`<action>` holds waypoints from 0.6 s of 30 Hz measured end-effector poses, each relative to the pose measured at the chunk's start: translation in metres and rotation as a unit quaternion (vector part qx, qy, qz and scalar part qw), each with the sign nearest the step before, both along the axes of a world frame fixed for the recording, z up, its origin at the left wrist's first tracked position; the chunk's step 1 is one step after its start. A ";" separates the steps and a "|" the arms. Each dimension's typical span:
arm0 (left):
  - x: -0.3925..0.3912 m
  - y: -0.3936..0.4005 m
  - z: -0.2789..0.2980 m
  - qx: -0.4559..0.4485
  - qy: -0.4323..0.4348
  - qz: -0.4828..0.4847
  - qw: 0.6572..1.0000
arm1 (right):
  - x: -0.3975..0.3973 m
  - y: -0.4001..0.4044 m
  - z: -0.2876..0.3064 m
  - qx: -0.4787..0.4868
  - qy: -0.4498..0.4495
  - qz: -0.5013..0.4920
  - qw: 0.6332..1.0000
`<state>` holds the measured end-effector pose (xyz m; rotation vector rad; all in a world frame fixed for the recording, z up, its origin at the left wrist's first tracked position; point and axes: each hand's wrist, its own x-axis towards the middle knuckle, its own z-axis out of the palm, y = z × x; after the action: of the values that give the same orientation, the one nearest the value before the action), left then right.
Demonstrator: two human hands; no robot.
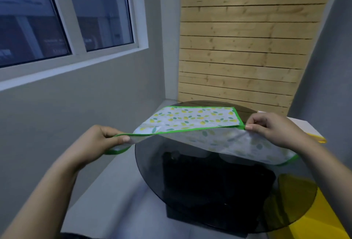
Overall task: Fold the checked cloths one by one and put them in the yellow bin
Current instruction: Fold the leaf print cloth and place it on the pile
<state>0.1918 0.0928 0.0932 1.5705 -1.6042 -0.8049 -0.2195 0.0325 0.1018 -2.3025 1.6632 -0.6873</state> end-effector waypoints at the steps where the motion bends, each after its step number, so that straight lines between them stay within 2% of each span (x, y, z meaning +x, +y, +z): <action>1: 0.002 -0.002 0.001 -0.005 0.012 0.007 1.000 | 0.001 -0.001 0.001 -0.002 -0.006 -0.001 1.000; 7: 0.002 -0.012 0.003 -0.069 0.016 0.044 0.997 | 0.001 -0.010 0.002 0.015 0.019 0.024 0.999; 11: 0.003 -0.019 -0.001 -0.074 -0.002 0.065 0.995 | -0.002 -0.015 0.002 0.103 0.042 0.069 0.991; 15: -0.001 -0.034 -0.021 -0.006 -0.034 0.079 0.996 | -0.002 -0.023 -0.003 0.146 0.047 0.053 0.987; 18: 0.001 -0.046 -0.035 0.033 -0.023 0.095 0.995 | 0.009 -0.031 -0.010 0.094 0.067 0.000 0.993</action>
<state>0.1929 0.0469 0.0582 1.7697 -1.4476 -0.7297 -0.2109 0.0016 0.0919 -2.2571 1.7036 -0.3653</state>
